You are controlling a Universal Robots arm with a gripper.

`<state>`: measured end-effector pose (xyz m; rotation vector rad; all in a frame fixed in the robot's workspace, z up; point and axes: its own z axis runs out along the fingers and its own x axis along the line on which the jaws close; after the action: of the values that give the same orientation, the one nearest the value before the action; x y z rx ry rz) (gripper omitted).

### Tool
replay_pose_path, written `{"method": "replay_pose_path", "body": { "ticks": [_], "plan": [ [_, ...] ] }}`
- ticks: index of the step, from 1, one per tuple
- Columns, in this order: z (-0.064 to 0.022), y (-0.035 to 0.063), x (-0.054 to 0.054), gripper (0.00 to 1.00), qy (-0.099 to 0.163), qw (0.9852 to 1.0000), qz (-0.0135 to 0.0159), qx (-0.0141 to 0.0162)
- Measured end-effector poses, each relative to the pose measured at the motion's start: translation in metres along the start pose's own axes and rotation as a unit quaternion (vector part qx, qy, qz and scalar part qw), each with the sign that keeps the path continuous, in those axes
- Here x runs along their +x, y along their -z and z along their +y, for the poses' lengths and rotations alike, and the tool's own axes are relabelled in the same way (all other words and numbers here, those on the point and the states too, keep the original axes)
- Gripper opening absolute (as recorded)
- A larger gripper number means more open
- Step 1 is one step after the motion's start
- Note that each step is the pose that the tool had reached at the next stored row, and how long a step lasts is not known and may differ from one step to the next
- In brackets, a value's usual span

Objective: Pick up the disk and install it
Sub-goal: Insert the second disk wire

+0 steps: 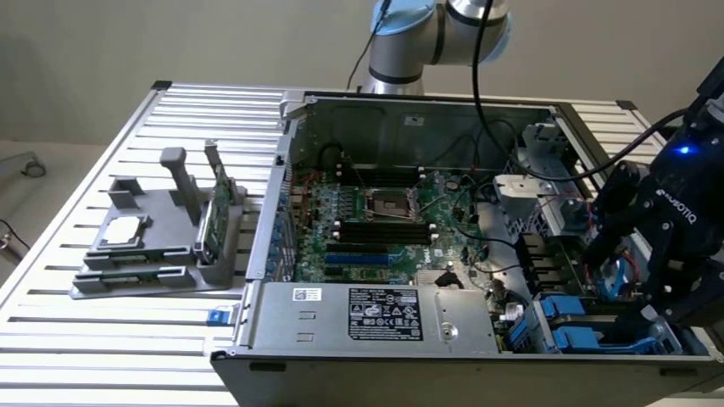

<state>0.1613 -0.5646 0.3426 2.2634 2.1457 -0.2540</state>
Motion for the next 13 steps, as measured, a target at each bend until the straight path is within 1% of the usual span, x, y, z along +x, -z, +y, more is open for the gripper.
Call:
{"method": "replay_pose_path", "body": {
  "ticks": [2,5,13],
  "plan": [
    [-0.0023,0.0000,0.000,0.77,0.000,1.0000,-0.0001,0.0002],
    [-0.0099,-0.0010,-0.001,0.77,0.001,1.0000,0.0000,0.0001],
    [-0.0383,-0.0030,-0.004,0.77,0.001,1.0000,-0.0001,0.0001]
  ]
}}
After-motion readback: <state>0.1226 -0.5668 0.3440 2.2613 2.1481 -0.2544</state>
